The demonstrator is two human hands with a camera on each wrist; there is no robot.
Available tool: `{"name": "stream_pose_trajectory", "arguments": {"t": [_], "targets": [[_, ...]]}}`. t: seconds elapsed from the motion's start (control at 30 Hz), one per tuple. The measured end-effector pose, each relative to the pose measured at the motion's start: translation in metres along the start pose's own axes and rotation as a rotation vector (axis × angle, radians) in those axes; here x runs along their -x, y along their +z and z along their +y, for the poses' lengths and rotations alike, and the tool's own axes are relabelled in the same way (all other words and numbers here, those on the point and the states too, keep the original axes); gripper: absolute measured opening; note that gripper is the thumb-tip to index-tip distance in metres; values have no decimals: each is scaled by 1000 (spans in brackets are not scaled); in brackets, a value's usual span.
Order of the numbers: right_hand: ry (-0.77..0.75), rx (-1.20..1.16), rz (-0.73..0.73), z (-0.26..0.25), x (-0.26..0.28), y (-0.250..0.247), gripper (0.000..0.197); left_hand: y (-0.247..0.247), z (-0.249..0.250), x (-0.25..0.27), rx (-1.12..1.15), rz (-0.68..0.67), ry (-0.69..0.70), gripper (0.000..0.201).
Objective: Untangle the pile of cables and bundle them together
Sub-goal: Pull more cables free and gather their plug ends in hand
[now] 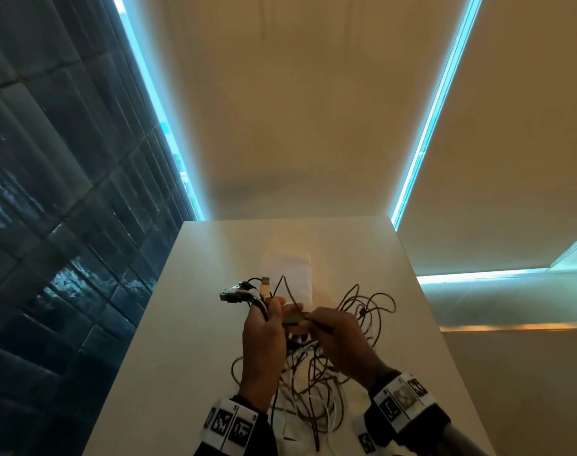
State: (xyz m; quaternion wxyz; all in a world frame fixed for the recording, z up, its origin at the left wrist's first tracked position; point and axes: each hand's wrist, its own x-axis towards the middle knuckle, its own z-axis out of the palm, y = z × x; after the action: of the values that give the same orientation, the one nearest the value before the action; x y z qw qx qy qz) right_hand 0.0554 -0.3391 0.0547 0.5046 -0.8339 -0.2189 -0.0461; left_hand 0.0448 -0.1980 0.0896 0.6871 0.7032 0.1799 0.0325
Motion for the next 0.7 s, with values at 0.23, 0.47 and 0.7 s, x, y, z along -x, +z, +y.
{"name": "stream_pose_trajectory", "arguments": {"t": [0.23, 0.47, 0.7], "targets": [[-43, 25, -119, 13, 2, 15, 18, -3, 15, 10, 174, -66, -12, 26], [142, 132, -109, 61, 14, 22, 20, -24, 49, 23, 324, -113, 59, 24], [289, 3, -30, 48, 1, 11, 18, -35, 54, 31, 294, -114, 112, 25]]}}
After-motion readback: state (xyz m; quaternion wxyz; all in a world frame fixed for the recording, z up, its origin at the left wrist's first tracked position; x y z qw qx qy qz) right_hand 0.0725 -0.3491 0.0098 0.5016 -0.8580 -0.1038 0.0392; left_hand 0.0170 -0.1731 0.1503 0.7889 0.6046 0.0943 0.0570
